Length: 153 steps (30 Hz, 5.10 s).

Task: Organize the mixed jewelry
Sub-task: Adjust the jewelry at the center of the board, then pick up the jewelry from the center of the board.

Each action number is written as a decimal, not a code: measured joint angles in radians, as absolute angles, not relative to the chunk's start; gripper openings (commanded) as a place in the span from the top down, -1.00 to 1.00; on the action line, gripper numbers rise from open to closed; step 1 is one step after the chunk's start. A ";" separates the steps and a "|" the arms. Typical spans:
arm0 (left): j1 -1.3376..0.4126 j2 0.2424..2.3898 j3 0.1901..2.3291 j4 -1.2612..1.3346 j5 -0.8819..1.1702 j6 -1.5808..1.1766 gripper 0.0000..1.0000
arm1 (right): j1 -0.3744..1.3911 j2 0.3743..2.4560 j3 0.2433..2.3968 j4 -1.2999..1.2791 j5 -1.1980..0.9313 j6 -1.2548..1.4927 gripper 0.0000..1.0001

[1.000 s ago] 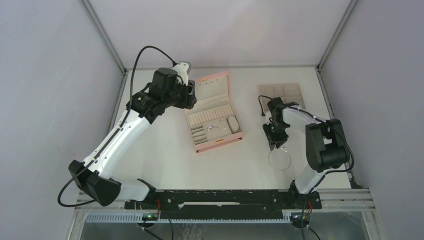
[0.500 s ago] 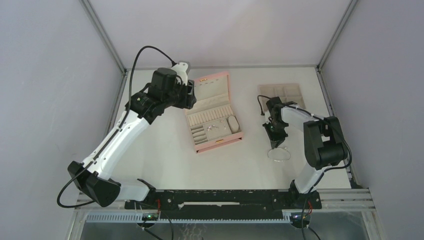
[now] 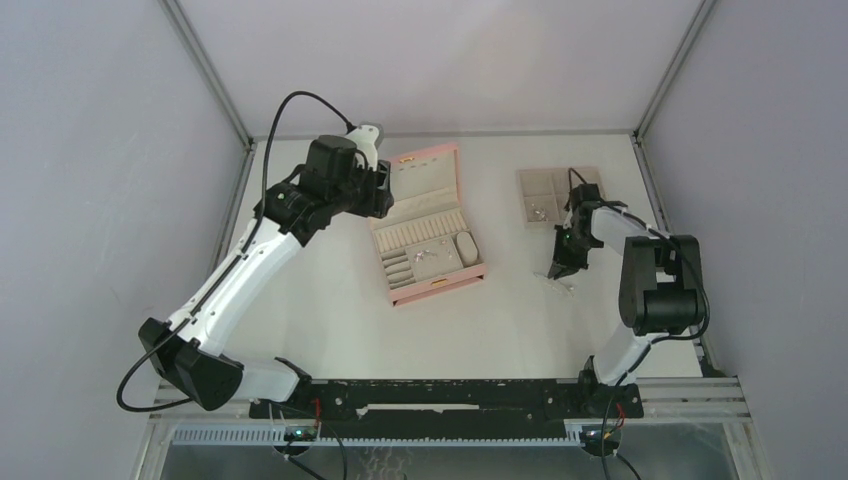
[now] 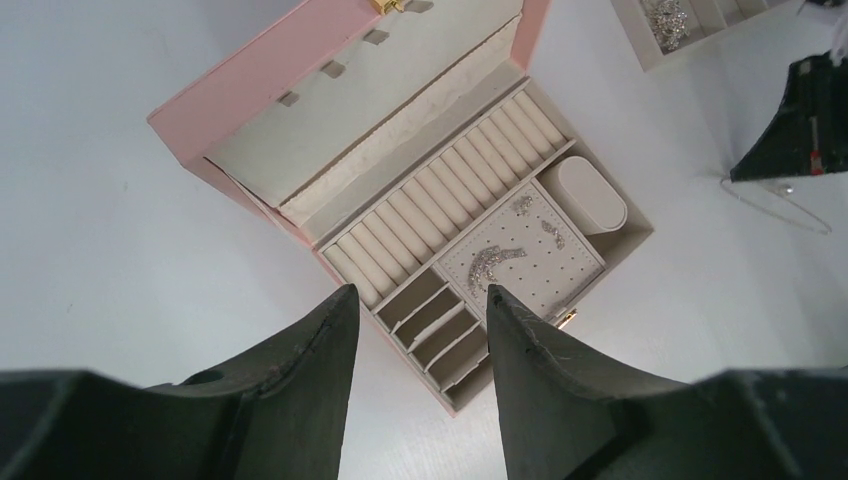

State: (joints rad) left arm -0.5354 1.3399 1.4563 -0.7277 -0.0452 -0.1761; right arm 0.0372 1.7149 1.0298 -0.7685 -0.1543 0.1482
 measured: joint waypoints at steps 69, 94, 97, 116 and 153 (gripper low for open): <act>-0.535 1.354 1.457 -0.751 -0.049 -0.165 -0.11 | 0.109 1.939 1.312 -0.893 -0.029 -0.202 0.21; -0.535 1.354 1.457 -0.767 -0.058 -0.139 -0.11 | 0.171 1.757 1.132 -0.863 0.069 0.030 -0.21; -0.535 1.354 1.457 -0.767 -0.058 -0.139 -0.11 | 0.171 1.770 1.156 -0.857 0.087 -0.015 -0.21; -0.535 1.345 1.457 -0.769 -0.058 -0.140 -0.11 | 0.168 1.872 1.221 -0.814 -0.010 -0.140 0.66; -0.535 1.341 1.457 -0.773 -0.068 -0.139 -0.11 | 0.123 1.643 1.074 -0.726 0.052 0.364 0.26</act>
State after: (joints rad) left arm -0.5354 1.3407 1.4567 -0.7727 -0.0681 -0.1387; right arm 0.1226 1.6428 1.0744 -0.7258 0.0521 0.3641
